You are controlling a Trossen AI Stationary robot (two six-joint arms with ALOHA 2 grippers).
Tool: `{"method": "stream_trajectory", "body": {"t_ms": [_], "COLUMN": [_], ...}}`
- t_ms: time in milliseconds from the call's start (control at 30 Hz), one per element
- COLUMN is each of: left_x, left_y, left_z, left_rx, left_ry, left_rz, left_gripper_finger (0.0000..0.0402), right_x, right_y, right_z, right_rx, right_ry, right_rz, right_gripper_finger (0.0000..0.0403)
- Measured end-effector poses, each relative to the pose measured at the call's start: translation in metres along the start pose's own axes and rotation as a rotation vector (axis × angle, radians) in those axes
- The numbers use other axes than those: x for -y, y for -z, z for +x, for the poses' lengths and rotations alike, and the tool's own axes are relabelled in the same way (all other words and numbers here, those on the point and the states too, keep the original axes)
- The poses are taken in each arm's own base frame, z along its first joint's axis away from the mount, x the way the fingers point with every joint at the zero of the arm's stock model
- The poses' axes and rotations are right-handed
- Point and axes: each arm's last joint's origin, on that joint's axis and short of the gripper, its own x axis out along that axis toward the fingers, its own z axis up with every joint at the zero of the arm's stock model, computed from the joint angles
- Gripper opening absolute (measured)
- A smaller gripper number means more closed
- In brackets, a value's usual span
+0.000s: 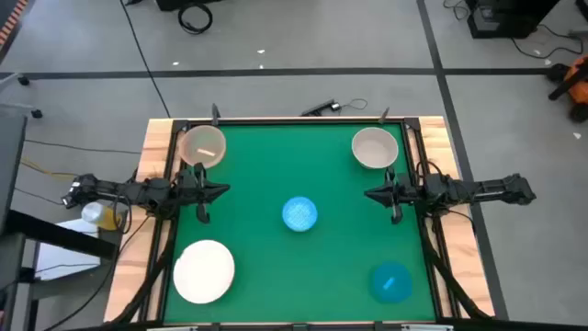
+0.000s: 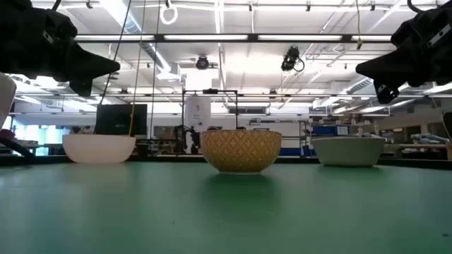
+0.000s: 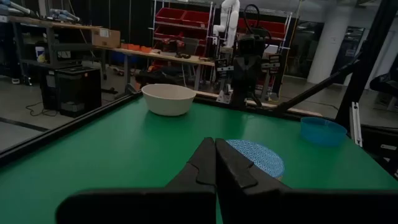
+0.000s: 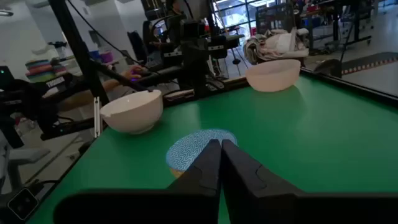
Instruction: Nest bowls inside each other
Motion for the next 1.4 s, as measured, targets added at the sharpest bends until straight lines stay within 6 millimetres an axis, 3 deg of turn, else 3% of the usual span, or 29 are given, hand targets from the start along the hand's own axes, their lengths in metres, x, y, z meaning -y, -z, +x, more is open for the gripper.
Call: {"method": "stream_trajectory", "body": {"t_ms": [933,1167,1400], "left_x": [0.0000,0.0000,0.0000], "left_y": [0.0000,0.0000,0.0000], "left_z": [0.0000,0.0000,0.0000], "left_rx": [0.000,0.000,0.000], "left_ry": [0.000,0.000,0.000], "left_rz": [0.000,0.000,0.000], "left_gripper_finger": [0.0000,0.0000,0.0000], "right_x": [0.0000,0.0000,-0.0007], "right_y": [0.0000,0.0007,-0.0020], "right_z": [0.0000,0.0000,0.0000], "right_rx": [0.000,-0.008,0.020], "right_ry": [-0.001,-0.005,-0.011], "right_rz": [0.000,-0.160,-0.172], "right_gripper_finger": [0.0018,0.0018,0.0018]}}
